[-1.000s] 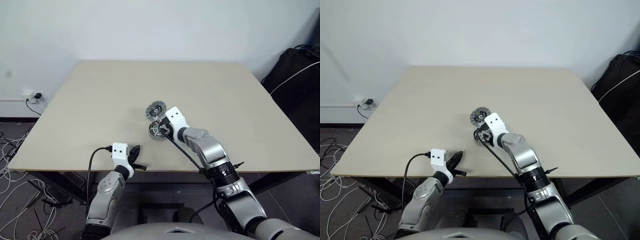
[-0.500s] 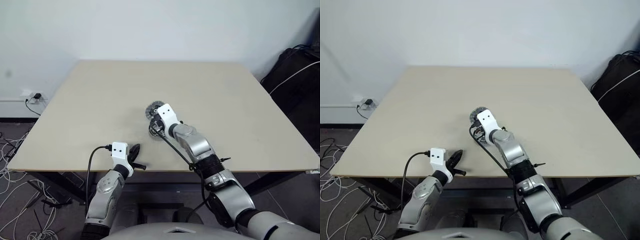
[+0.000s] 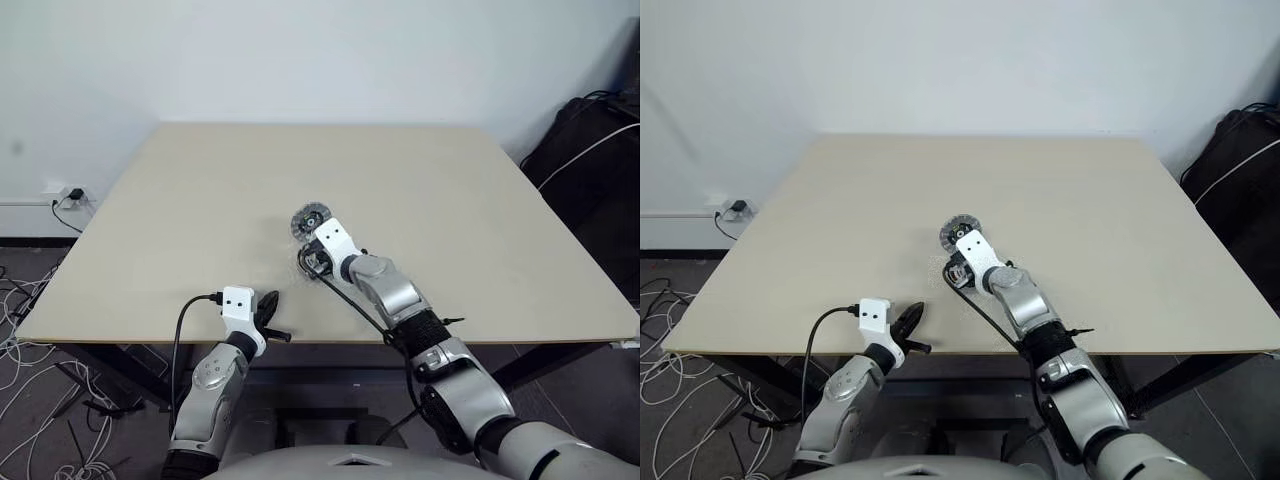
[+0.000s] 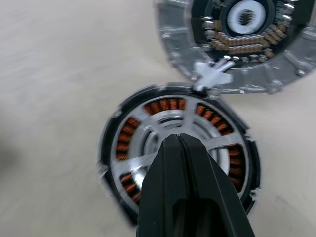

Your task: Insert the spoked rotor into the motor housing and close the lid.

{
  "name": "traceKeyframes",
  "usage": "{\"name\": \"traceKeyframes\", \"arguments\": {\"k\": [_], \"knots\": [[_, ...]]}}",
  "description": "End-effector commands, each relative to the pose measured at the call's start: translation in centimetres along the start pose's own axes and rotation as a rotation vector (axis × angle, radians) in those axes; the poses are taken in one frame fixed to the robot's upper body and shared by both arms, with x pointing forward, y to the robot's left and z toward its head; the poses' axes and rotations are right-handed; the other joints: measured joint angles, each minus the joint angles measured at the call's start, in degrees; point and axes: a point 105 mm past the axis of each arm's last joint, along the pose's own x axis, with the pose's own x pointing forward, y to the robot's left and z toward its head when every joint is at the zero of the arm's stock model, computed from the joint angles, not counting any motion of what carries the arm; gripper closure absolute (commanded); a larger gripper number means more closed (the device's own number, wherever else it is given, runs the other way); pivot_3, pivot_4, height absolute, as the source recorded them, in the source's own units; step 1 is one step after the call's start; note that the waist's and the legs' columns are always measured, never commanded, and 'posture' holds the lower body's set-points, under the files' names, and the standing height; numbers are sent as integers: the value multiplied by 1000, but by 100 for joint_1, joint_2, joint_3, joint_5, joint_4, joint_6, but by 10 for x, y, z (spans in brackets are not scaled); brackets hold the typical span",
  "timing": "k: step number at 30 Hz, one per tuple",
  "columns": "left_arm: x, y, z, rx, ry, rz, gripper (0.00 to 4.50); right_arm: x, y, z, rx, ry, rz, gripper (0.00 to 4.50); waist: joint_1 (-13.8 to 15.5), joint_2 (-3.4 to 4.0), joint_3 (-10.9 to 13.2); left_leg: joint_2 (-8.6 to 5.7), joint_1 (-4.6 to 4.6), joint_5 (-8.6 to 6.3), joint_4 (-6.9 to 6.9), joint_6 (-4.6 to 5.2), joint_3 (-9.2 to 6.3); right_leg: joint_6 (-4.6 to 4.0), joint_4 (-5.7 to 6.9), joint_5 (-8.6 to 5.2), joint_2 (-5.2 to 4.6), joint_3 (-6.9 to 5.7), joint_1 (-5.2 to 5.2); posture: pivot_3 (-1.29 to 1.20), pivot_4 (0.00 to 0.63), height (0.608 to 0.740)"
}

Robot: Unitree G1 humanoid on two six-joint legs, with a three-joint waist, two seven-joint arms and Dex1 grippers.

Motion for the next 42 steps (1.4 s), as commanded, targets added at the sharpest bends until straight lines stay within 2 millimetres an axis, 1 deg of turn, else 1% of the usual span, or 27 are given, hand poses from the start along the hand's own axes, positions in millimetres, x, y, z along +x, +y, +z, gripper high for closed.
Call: {"name": "traceKeyframes", "arguments": {"k": [1, 2, 5, 6, 8, 13, 17, 20, 25, 30, 35, 38, 42], "knots": [[3, -4, 12, 19, -50, -13, 4500, -16, 9, 33, -210, -61, 138, 4091, -4, 0, 0, 0, 0, 0, 1, 0, 0, 0, -1, 0, -1, 0, 0, 0, 0, 740], [4, -4, 12, 18, -49, -14, 4500, -20, 10, 32, -267, -39, 175, 3867, -2, 0, 0, 1, 0, 0, 1, 0, -1, 0, -2, 0, -1, -1, 0, 0, 0, 740], [4, -5, 12, 16, -49, -17, 4500, -28, 13, 29, -385, 10, 263, 2875, 8, -1, 0, 1, 1, 0, 4, 1, -2, 0, -2, 0, -3, -3, 2, 0, 0, 740], [4, -5, 12, 16, -49, -17, 4500, -30, 14, 27, -441, 35, 298, 2505, 13, -1, 0, 2, 1, 0, 4, 1, -2, 0, -2, -1, -5, -4, 2, 0, 0, 740], [5, -6, 12, 13, -50, -18, 4500, -34, 13, 23, -549, 92, 342, 1913, 18, -1, 0, 2, 1, 0, 5, 1, -3, 0, -2, -1, -5, -5, 3, 0, 0, 740], [5, -6, 10, 4, -53, -13, 4500, -31, 8, 24, -651, 157, 365, 1913, 24, -2, 1, 2, 0, -1, 6, 1, -3, -1, -3, -1, -7, -4, 1, 0, 0, 740], [4, -6, 10, -1, -57, -3, 4500, -24, 7, 26, -669, 174, 363, 1913, 30, -3, 0, 2, 0, -1, 6, 1, -4, -1, -2, 0, -10, -4, 1, 0, 0, 740], [3, -5, 9, -3, -59, 2, 4500, -19, 6, 24, -673, 195, 368, 1913, 38, -3, 0, 1, -1, -1, 6, 1, -5, -1, -2, 0, -13, -5, 2, 0, 0, 740], [3, -6, 10, -8, -63, 5, 4500, -13, 2, 20, -671, 227, 368, 1913, 30, -2, 0, 0, -3, -1, 5, 0, -5, -1, -2, 0, -17, -3, -1, 0, 0, 740], [3, -6, 10, -13, -67, 9, 4500, -11, 0, 10, -670, 274, 386, 1913, 25, -2, 0, 0, -3, -1, 2, 0, -6, -2, -2, 0, -17, -3, -4, 0, 0, 740], [3, -5, 11, -14, -71, 13, 4500, -9, 1, 4, -673, 299, 406, 1913, 22, -1, -1, 0, -3, -2, 2, 0, -5, -2, -1, 0, -18, -1, -4, 0, 0, 740], [3, -5, 11, -14, -73, 15, 4500, -8, 3, 2, -674, 303, 413, 2516, 22, 2, -3, 0, -2, -2, 1, -1, -6, -2, 0, 0, -18, -2, -4, 0, 0, 740], [3, -4, 11, -14, -73, 18, 4500, -5, 3, 1, -662, 294, 389, 3832, 22, 6, -9, 0, -1, -2, 1, -1, -6, -2, 1, 0, -17, -1, -4, 0, 0, 740]]}}
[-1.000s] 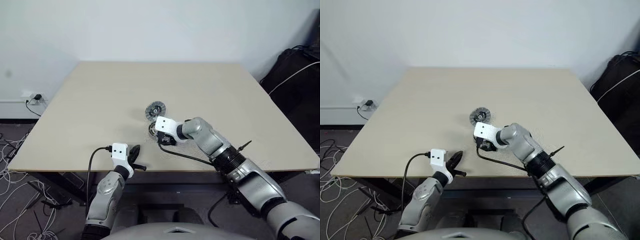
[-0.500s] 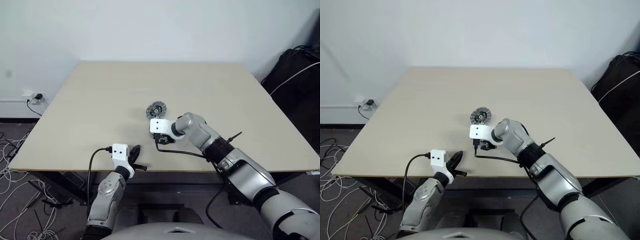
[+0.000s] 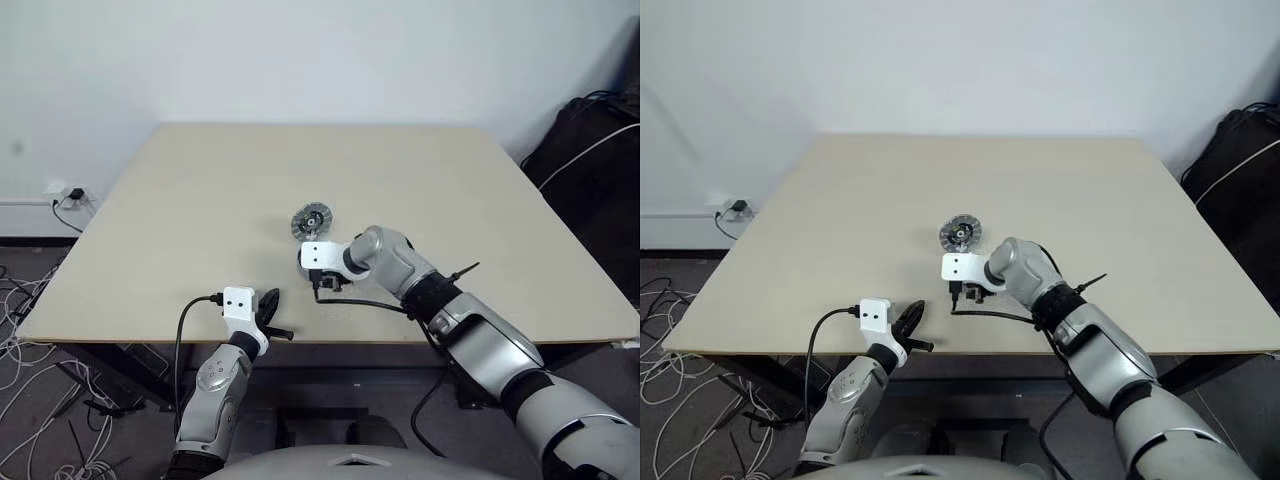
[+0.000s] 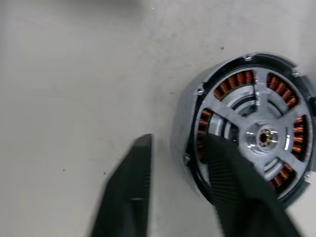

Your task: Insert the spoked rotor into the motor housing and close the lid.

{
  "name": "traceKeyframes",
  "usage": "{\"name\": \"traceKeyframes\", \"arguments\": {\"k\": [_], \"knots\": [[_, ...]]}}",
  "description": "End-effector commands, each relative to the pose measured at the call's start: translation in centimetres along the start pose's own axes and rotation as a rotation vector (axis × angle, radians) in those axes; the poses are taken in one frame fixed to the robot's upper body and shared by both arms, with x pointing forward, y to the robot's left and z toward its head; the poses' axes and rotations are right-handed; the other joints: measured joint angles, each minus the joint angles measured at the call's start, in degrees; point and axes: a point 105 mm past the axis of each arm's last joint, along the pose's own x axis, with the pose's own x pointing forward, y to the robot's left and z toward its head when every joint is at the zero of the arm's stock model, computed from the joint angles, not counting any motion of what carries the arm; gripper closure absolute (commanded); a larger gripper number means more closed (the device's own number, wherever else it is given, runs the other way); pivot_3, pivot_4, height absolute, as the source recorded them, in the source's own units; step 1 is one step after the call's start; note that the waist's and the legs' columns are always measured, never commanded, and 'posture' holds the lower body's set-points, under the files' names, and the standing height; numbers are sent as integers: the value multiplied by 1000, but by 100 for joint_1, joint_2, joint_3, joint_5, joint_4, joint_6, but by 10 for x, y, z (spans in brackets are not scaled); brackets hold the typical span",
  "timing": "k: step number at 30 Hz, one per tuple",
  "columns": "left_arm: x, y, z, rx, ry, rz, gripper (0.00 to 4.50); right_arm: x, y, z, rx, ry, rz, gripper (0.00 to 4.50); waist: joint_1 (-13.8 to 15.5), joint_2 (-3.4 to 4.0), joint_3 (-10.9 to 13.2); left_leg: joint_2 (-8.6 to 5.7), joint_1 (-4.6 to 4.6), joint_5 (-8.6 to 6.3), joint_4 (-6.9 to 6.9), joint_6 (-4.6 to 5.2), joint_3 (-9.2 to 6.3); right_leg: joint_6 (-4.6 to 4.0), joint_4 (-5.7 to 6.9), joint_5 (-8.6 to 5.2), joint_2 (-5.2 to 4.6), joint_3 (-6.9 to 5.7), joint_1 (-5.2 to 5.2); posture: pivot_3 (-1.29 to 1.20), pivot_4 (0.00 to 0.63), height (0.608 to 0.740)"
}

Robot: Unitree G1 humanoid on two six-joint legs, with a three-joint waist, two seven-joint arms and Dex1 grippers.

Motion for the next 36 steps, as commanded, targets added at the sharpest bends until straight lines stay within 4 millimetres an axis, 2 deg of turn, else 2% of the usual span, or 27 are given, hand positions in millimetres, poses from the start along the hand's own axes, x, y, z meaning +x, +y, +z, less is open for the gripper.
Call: {"name": "traceKeyframes", "arguments": {"k": [1, 2, 3, 10, 16, 22, 25, 28, 33, 36], "knots": [[2, -2, 9, 7, -42, -2, 4500, -1, -6, 4, 2, -9, -28, 4157, -1, 1, -2, 0, 0, 0, 0, 0, 0, 0, 0, 0, 0, 0, 0, 0, 0, 740], [2, -2, 9, 7, -42, -2, 4500, -1, -6, 4, 5, -10, -34, 4441, -8, 0, -2, 0, 0, 0, 0, 0, 0, 0, 0, 0, 0, 0, 0, 0, 0, 740], [2, -2, 9, 7, -41, -2, 4500, -1, -7, 4, 9, -11, -39, 4482, -21, 2, -2, 0, 1, 0, 0, 0, 0, 0, 1, 0, 1, 0, 0, 0, 0, 740], [2, -2, 9, 8, -37, -8, 4500, -6, -12, 2, 75, -43, -81, 4485, -38, 4, -4, 0, 5, 1, 1, -2, 0, -4, 12, 4, 1, 0, 1, 0, 0, 740], [2, -5, 7, 4, -33, -12, 4500, -31, -9, 4, 152, -131, -158, 4489, 33, 5, -3, -1, -10, 1, 1, -2, -1, -4, 1, 4, -1, -3, -10, 0, 0, 740], [2, -7, 4, -5, -26, -20, 4500, -56, 15, -6, 269, -163, -218, 4498, 62, 4, -3, -4, -57, -1, 1, 2, -1, -10, -3, 1, -5, 4, -57, 0, 0, 740], [2, -8, 1, -8, -16, -29, 4500, -64, 35, -9, 355, -175, -220, 4498, 76, 4, -3, -1, -57, -1, 2, 2, -1, -12, -4, 0, -5, 2, -57, 0, 0, 740], [2, -9, 0, -10, -10, -35, 4500, -66, 46, -6, 471, -201, -239, 4498, 69, 4, -2, 1, -56, -1, 4, 3, -1, -11, -2, 0, -5, 1, -57, 0, 0, 740], [2, -11, -3, -14, -1, -44, 4500, -65, 49, 10, 754, -268, -287, 4498, 68, 3, -2, 4, -54, 0, 11, 1, -1, -6, 7, 3, -1, -6, -57, 0, 0, 740], [2, -11, -3, -14, 2, -45, 4500, -64, 45, 17, 839, -276, -314, 4498, 78, 3, -2, 2, -55, 0, 14, 1, -1, -5, 8, 5, -2, -7, -55, 0, 0, 740]]}}
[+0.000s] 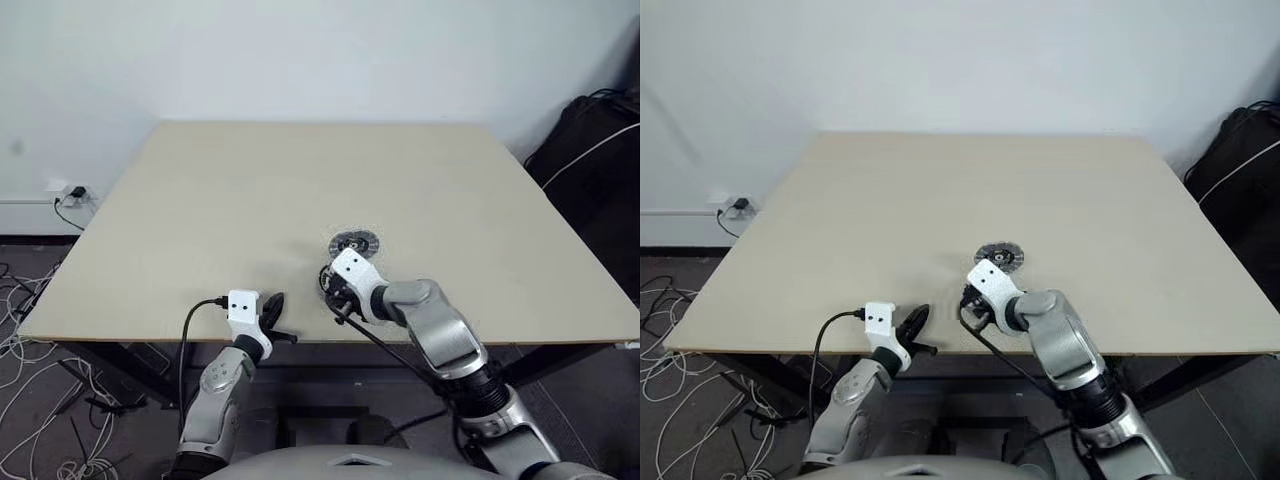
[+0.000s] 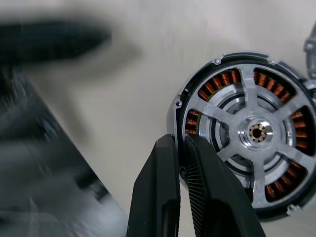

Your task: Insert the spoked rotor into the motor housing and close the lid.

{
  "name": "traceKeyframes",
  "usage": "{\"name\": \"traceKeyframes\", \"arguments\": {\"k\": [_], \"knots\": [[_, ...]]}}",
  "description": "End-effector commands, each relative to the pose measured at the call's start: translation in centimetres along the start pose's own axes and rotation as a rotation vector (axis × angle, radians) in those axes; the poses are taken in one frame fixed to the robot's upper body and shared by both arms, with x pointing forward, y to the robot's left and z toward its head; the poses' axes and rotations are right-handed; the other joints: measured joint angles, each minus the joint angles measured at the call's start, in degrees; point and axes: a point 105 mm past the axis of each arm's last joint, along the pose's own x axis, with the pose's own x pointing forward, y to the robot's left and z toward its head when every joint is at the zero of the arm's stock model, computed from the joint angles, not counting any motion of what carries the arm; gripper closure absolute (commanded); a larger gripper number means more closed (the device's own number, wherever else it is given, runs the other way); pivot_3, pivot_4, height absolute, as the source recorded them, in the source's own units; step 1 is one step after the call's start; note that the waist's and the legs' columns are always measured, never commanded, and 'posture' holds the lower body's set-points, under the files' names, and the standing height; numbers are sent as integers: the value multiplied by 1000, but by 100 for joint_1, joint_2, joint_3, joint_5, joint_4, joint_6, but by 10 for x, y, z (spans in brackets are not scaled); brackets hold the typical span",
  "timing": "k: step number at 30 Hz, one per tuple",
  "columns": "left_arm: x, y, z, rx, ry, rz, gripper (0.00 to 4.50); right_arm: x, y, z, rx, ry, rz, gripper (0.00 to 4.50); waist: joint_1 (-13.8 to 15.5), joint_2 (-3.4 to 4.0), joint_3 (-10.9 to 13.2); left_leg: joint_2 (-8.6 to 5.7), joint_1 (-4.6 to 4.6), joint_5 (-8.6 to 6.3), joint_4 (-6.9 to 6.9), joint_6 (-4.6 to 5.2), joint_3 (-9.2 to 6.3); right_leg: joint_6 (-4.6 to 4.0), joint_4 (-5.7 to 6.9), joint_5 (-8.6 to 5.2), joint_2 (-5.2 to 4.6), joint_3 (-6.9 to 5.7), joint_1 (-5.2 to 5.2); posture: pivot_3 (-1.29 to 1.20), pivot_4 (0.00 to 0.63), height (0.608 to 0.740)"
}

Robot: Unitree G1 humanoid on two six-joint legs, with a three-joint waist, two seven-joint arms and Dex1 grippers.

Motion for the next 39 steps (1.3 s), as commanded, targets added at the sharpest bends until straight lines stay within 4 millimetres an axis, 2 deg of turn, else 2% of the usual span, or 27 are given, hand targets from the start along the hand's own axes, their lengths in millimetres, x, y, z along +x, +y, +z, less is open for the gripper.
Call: {"name": "traceKeyframes", "arguments": {"k": [1, 5, 11, 13, 15, 17, 22, 25, 31, 35, 39], "knots": [[1, -4, 6, 6, -26, -15, 4500, -10, -9, 25, 46, -84, -92, 4498, 9, 0, 0, -2, 0, 0, 0, 0, 0, 1, 0, 0, -1, 1, 0, 0, 0, 740], [-1, -1, 6, 5, -26, -2, 4500, -3, -12, 25, 64, -63, -128, 4498, 16, 0, 0, -6, -1, 0, 0, 0, 1, 1, -3, 0, -2, 1, 1, 0, 0, 740], [-3, 1, 5, 2, -27, 15, 4500, 6, -8, 13, 34, -11, -103, 4498, -25, 1, 1, -3, 0, 0, -2, 1, 2, 0, -3, 0, 4, 0, 0, 0, 0, 740], [-3, 1, 5, 1, -28, 16, 4500, 8, -7, 14, 42, -11, -94, 3766, -51, 1, 0, -2, 0, 0, -2, 1, 1, 0, -2, 0, 7, -1, 0, 0, 0, 740], [-3, 2, 5, 1, -27, 17, 4500, 9, -4, 15, 29, -15, -84, 3222, -69, 1, -1, -2, 3, 0, -2, 1, 1, 1, -2, 0, 9, 0, 3, 0, 0, 740], [-3, 2, 5, 1, -26, 17, 4500, 8, 2, 24, 4, -53, -59, 2579, -68, 0, -1, -2, 7, 0, -1, 1, 1, 1, -2, 0, 14, -2, 8, 0, 0, 740], [-3, 2, 5, 4, -23, 13, 4500, -7, 19, 48, -188, -166, 77, 2579, -62, -1, -1, -4, 8, 1, 3, 3, 1, 3, -2, 1, 32, -4, 13, 0, 0, 740], [-2, 2, 5, 5, -21, 9, 4500, -17, 24, 50, -383, -194, 162, 2579, -58, -4, 1, -6, 11, 1, 8, 10, 0, 5, -8, 1, 31, -9, 23, 0, 0, 740], [0, 0, 5, 4, -21, 1, 4500, -24, -10, 20, -787, 4, 173, 2579, -60, -15, 9, -4, 23, -4, 25, 18, -5, 9, -15, 2, 17, -29, 49, 0, 0, 740], [0, 1, 5, 3, -23, 2, 4500, -23, -30, 15, -926, 89, 151, 2579, -63, -18, 11, 3, 23, -4, 35, 17, -8, 18, -14, 7, 6, -55, 54, 0, 0, 740], [0, 1, 6, 2, -25, 4, 4500, -20, -42, 9, -1000, 159, 172, 2579, -40, -20, 13, 4, 23, -4, 39, 17, -17, 18, -14, 8, 5, -63, 58, 0, 0, 740]]}}
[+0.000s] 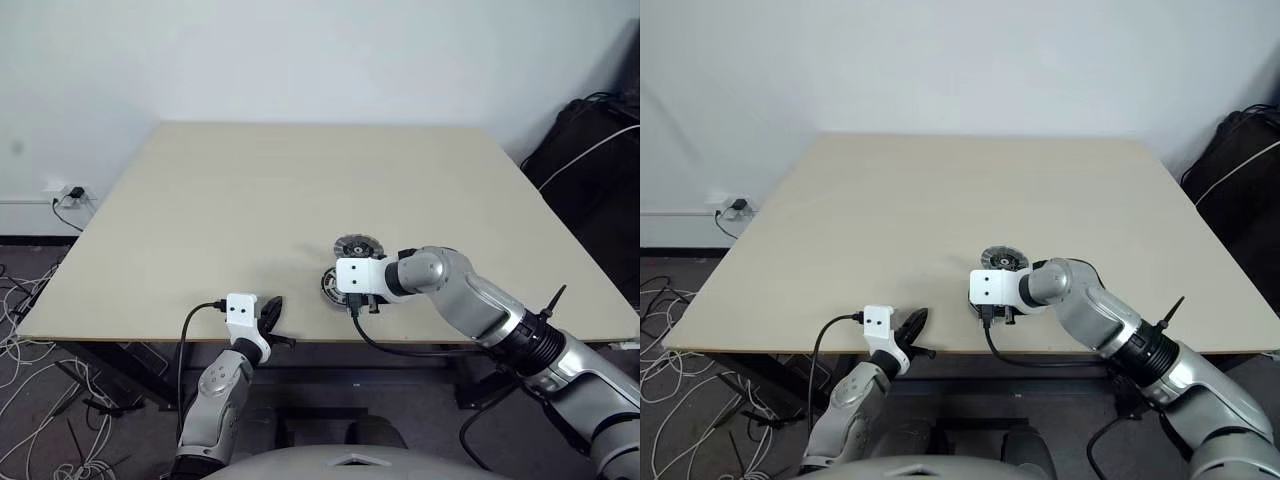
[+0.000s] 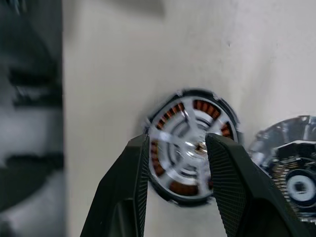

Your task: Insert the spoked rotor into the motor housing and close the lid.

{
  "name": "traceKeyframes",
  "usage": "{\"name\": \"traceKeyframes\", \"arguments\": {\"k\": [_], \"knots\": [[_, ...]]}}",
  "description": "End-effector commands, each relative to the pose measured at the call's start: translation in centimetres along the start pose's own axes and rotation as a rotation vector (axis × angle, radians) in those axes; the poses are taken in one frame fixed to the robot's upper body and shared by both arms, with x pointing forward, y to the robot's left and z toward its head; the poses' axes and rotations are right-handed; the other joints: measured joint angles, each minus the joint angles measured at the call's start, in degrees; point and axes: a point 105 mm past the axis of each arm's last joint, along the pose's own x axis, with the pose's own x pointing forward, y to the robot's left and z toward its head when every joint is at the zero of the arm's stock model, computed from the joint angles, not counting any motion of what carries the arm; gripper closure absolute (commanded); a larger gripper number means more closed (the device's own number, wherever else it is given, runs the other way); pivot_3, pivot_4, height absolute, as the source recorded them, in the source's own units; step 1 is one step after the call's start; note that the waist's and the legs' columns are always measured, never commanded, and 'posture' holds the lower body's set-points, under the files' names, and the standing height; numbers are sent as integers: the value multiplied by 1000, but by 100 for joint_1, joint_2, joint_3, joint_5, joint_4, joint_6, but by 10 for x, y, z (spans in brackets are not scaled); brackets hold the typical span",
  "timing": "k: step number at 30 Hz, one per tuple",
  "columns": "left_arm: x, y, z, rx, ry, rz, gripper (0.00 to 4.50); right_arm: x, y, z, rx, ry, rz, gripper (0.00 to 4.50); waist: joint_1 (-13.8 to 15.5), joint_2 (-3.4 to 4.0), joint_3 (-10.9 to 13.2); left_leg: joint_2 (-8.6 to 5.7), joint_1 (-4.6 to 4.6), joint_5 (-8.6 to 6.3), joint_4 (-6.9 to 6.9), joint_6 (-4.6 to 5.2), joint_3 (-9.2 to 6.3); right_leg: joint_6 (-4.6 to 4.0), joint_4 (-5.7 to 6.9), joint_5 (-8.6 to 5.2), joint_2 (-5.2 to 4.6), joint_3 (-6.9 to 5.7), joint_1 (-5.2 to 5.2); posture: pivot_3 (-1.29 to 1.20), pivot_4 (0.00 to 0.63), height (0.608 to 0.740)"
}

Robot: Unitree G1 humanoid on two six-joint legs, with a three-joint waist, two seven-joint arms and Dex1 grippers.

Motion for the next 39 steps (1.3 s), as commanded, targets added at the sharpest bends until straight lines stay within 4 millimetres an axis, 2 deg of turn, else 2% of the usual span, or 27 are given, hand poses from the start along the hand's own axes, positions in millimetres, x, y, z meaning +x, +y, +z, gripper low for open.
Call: {"name": "traceKeyframes", "arguments": {"k": [1, 8, 19, 22, 26, 33, 39], "knots": [[3, -3, 9, 8, -37, -12, 4500, -2, -6, -5, -93, 38, 28, 2579, 17, -2, 1, -1, 0, 0, 1, 0, 0, 0, -2, 0, -1, 0, 2, 0, 0, 740], [3, -2, 11, 6, -43, -5, 4500, 1, -2, -13, -126, 58, 144, 2579, 84, -3, 2, -2, -1, -2, 10, 2, -5, 1, -1, 2, -14, -1, 5, 0, 0, 740], [4, -1, 11, -1, -51, 2, 4500, 15, -2, -26, -112, 106, 169, 2579, 141, -1, 1, -1, -2, -2, 9, 1, -8, 1, 0, 2, -21, -2, 4, 0, 0, 740], [4, -1, 12, -2, -53, 3, 4500, 17, -4, -31, -115, 133, 154, 3167, 135, 1, -2, 0, -2, -2, 10, 1, -9, 0, 1, 3, -20, -1, 4, 0, 0, 740], [2, 1, 12, -3, -54, 10, 4500, 18, -6, -32, -111, 130, 143, 4382, 112, -1, -3, 3, 1, -2, 13, -1, -9, -4, 1, 20, -19, -3, 5, 0, 0, 740], [2, 0, 11, -4, -54, 10, 4500, 14, -6, -18, 5, 32, 94, 4415, 131, 1, -1, 3, 2, -1, 19, -2, -9, 4, 1, 46, -23, -15, 2, 0, 0, 740], [2, -1, 10, -8, -49, 7, 4500, 9, -5, 6, 336, -83, -12, 4415, 134, 2, -1, 7, -9, 1, 16, -4, -9, -4, -5, 40, -18, -8, -12, 0, 0, 740]]}}
